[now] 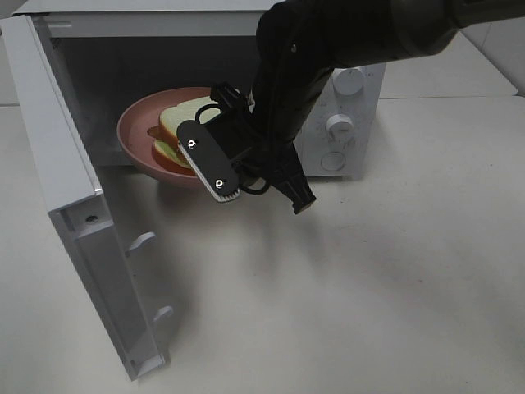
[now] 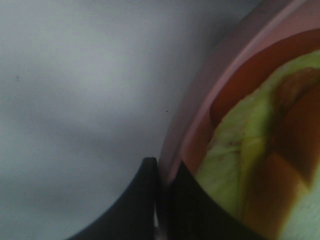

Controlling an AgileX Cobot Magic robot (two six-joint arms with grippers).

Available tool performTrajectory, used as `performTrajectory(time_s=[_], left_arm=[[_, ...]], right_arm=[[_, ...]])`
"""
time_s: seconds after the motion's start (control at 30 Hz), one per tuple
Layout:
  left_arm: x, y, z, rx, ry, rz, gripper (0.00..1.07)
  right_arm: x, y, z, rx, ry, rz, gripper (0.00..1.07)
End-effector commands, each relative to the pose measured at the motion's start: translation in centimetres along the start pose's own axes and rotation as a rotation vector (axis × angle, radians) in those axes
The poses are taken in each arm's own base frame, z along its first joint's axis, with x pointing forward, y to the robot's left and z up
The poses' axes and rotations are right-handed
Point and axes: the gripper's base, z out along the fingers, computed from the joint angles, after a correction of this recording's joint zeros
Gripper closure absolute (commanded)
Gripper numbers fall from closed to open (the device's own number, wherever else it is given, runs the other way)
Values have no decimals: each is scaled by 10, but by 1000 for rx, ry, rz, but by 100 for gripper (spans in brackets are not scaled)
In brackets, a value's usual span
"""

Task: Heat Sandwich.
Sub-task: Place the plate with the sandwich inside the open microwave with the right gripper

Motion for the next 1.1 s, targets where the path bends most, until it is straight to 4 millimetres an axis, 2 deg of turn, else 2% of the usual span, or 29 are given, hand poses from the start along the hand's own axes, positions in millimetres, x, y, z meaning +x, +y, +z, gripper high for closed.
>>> performTrajectory(time_s=[0.03, 1.1], left_arm=[[2, 0, -3, 3, -33, 5, 7], [2, 0, -3, 3, -33, 5, 7]], right_arm=[[2, -16, 0, 45, 2, 55, 104], [1, -76, 31, 82, 48, 126, 103]])
